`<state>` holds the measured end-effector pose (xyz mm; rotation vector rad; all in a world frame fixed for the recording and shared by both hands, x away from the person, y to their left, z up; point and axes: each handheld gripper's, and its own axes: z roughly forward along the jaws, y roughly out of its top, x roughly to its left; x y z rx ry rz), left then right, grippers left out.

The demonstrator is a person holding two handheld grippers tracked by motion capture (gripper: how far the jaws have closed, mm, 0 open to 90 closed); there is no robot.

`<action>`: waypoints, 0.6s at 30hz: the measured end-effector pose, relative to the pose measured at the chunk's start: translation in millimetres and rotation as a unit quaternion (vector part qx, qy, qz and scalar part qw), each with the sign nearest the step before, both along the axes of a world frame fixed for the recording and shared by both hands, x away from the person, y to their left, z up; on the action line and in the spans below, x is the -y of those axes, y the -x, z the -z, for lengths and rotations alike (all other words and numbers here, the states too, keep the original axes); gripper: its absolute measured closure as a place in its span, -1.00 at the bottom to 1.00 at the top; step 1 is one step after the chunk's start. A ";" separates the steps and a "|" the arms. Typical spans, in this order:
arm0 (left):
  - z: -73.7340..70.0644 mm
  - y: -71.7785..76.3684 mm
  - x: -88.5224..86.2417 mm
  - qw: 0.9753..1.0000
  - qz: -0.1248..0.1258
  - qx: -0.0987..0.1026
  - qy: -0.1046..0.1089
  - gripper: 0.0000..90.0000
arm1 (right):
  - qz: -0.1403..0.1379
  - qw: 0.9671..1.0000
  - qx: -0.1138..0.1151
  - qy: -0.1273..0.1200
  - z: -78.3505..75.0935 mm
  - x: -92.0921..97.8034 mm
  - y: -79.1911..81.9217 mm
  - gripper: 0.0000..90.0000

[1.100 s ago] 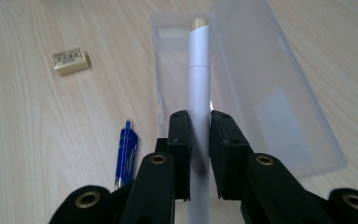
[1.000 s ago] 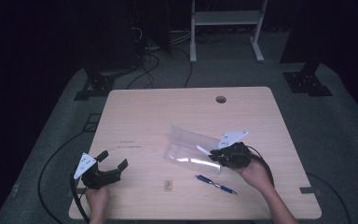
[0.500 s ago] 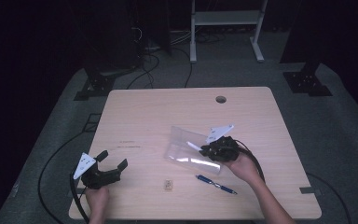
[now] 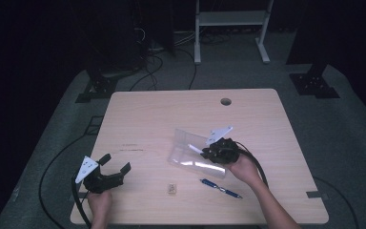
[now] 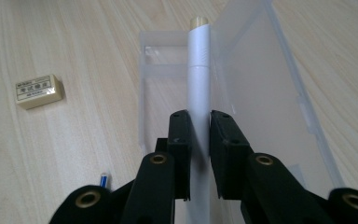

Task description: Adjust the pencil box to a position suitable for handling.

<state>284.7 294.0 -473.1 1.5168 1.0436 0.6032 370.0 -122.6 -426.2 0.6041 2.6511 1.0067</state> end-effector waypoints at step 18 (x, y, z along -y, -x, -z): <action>-0.4 0.2 -0.4 1.000 0.000 0.001 0.000 -0.98 | 0.001 1.000 -0.013 0.022 18.4 -12.2 -11.2 0.74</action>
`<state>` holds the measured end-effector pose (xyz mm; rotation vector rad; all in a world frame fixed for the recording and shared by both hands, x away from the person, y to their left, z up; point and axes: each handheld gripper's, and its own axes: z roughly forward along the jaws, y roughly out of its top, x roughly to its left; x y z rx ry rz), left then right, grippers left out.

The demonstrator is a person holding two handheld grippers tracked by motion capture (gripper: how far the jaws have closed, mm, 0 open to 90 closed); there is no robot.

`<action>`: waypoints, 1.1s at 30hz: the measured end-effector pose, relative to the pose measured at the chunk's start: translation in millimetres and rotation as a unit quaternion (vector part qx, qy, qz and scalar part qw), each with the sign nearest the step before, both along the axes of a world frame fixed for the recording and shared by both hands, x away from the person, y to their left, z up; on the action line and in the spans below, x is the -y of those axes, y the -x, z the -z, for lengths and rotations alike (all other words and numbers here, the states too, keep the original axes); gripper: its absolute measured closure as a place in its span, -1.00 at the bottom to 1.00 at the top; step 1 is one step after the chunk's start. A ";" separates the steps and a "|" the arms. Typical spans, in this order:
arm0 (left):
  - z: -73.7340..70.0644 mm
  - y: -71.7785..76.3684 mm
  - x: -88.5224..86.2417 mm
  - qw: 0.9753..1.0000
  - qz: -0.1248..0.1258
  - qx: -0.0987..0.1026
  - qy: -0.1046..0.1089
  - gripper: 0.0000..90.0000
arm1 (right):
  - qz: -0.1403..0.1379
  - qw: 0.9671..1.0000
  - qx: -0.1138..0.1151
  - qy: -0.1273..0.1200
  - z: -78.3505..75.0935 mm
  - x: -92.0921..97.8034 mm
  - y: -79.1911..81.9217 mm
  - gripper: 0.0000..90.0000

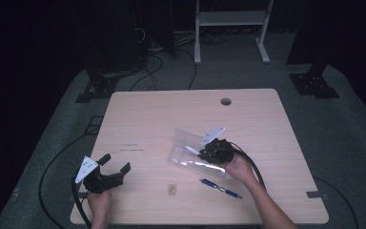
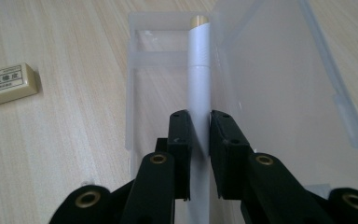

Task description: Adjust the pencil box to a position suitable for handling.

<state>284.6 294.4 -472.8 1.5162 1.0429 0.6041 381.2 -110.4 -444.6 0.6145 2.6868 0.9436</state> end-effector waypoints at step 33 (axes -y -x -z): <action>0.0 -0.1 -0.1 1.000 0.000 0.000 0.000 -0.98 | 0.004 0.999 -0.025 0.028 26.8 -5.2 -9.7 0.74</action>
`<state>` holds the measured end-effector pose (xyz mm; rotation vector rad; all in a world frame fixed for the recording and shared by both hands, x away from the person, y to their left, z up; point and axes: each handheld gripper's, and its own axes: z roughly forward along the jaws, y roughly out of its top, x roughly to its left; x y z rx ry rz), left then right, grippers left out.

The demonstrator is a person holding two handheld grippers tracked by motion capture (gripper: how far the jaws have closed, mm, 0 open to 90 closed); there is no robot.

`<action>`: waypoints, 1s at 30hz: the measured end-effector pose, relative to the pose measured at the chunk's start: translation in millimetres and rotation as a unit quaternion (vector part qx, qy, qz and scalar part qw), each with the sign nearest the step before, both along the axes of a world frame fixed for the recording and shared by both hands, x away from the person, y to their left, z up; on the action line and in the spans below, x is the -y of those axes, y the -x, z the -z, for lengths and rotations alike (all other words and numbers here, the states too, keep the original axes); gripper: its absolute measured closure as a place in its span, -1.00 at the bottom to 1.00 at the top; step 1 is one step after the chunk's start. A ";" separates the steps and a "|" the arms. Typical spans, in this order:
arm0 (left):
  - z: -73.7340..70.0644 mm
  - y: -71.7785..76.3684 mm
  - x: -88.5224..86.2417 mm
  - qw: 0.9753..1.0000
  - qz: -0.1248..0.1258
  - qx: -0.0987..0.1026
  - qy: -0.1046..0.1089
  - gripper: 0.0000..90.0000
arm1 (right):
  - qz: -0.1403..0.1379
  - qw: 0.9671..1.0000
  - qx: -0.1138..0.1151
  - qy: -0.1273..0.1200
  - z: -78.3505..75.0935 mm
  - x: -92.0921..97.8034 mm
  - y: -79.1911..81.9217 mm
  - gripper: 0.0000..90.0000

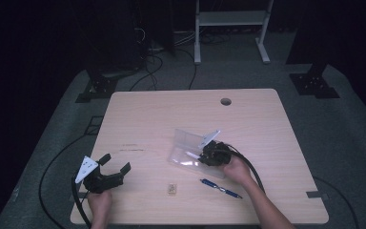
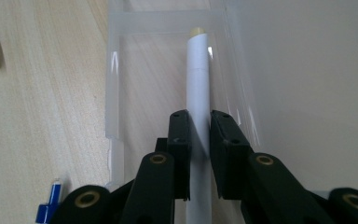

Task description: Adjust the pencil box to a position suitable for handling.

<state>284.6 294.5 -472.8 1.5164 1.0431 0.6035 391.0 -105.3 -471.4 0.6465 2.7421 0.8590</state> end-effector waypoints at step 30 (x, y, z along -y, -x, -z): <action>0.4 -0.3 1.1 1.000 0.001 -0.001 -0.001 -0.98 | -0.005 1.000 0.015 -0.023 -16.0 10.1 17.4 0.39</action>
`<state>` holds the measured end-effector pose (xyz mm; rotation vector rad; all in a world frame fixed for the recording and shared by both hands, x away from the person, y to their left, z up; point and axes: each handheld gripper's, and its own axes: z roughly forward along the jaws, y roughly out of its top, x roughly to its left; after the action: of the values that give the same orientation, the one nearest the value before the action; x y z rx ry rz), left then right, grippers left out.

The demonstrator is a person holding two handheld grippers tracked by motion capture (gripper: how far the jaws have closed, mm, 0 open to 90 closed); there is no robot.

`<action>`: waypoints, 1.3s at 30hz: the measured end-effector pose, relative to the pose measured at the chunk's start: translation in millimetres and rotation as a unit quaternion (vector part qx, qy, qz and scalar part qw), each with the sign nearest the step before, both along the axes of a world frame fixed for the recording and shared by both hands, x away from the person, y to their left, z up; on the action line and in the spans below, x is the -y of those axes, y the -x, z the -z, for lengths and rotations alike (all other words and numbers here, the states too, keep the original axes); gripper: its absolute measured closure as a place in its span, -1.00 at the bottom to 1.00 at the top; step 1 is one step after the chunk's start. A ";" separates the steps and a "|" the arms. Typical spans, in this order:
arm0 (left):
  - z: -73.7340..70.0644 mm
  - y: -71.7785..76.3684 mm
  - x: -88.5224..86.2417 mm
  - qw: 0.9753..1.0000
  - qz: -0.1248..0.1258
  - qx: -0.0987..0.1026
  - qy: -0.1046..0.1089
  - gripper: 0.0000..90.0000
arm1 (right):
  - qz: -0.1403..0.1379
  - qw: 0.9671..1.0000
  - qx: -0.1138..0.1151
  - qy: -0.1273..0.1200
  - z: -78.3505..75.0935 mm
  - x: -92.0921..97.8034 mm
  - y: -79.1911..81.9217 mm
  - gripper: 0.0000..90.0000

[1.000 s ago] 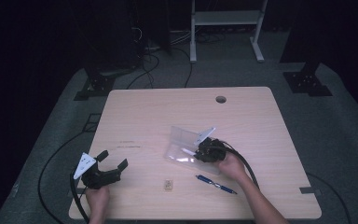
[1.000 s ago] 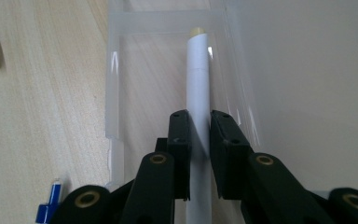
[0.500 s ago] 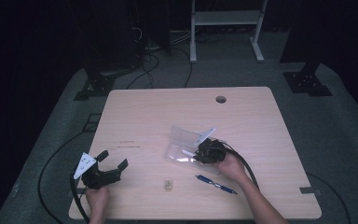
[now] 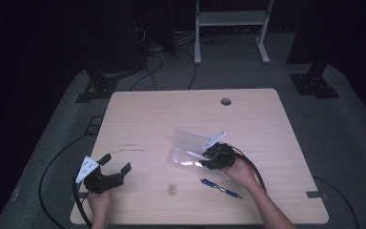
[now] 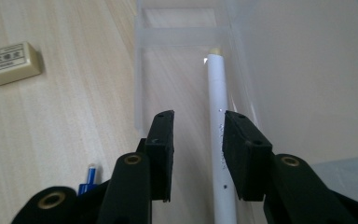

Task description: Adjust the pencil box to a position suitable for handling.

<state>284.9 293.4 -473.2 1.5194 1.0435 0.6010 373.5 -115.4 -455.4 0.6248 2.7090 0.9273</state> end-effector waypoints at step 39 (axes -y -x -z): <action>0.5 0.0 1.4 1.000 0.000 -0.003 -0.004 -0.98 | -0.017 0.999 -0.014 -0.037 0.9 40.8 68.8 0.16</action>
<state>284.9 292.0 -473.6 1.5295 1.0457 0.6024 304.7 -156.1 -456.3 0.6119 2.7289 1.0405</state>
